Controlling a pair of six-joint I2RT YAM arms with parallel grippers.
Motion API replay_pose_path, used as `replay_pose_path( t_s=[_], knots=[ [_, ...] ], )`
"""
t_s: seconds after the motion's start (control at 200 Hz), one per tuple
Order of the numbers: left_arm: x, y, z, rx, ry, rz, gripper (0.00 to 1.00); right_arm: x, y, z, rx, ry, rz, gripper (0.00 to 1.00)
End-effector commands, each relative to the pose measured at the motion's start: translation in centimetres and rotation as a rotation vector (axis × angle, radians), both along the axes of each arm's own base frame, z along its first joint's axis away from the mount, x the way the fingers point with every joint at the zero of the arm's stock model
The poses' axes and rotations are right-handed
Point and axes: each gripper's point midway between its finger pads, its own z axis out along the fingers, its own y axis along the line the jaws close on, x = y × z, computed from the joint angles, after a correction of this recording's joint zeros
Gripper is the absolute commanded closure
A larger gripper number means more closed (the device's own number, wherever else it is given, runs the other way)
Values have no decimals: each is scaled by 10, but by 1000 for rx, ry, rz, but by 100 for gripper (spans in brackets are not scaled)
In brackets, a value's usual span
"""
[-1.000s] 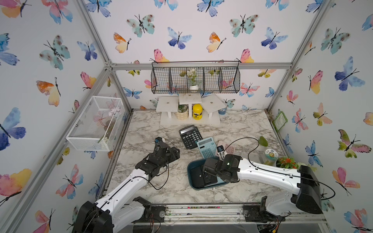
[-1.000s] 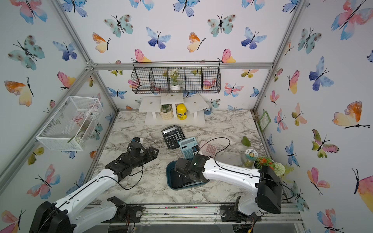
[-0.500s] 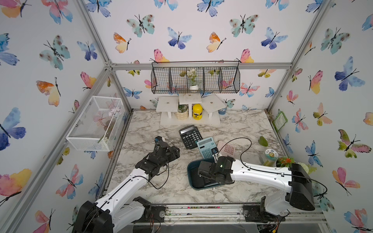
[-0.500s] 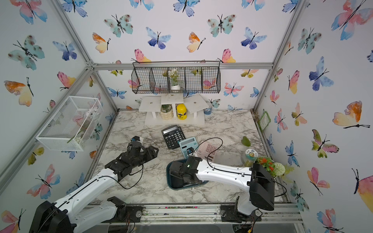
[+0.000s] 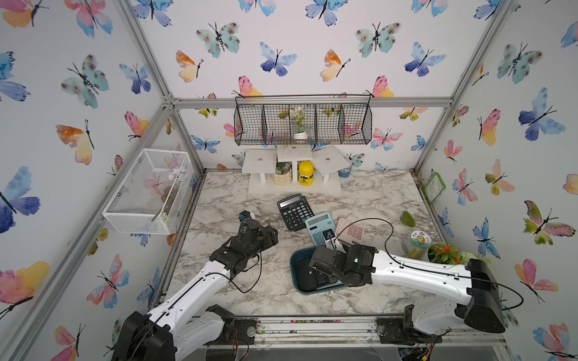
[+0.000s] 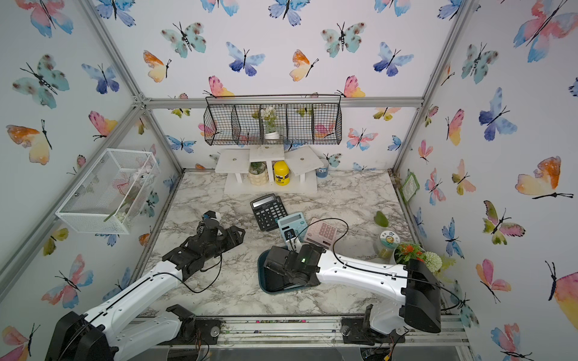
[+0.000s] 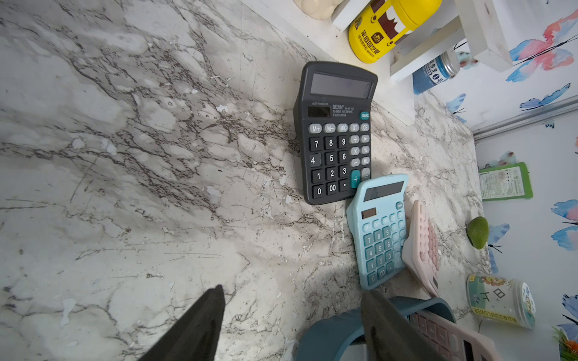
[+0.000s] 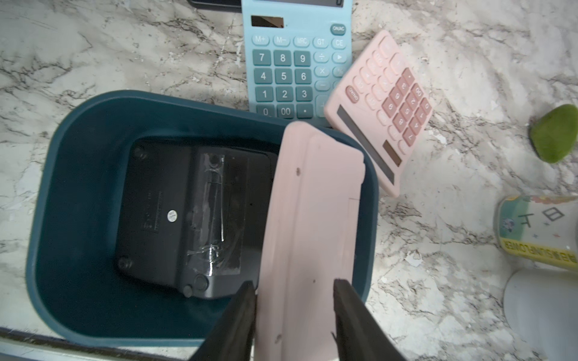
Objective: Put the calculator in the storage box
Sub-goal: Place the calculator in the storage box.
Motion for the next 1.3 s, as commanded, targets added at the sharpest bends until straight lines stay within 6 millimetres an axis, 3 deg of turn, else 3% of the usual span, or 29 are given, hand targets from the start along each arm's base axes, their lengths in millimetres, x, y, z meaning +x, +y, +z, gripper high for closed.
replay_pose_path(
  t_s=[0.0,0.405,0.651,0.741,0.841,0.896,0.991,1.296],
  knots=[
    [-1,3,3,15,-16,9,25,-8,11,-10,33,42,49,56],
    [0,3,2,15,-16,9,25,-15,35,-31,99,104,100,52],
    [1,2,5,22,-22,2,24,-17,44,-22,156,108,122,47],
    [3,2,9,30,-34,-4,21,-17,44,-14,182,97,126,43],
    [7,1,13,43,-48,-13,8,-16,40,-7,203,76,122,31],
    [10,0,16,53,-56,-16,0,-15,37,-5,211,62,119,21],
    [17,-3,21,72,-66,-29,1,-14,31,-3,216,45,110,2],
    [66,-20,28,131,-91,-104,1,-13,16,-3,289,43,82,1]
  ],
)
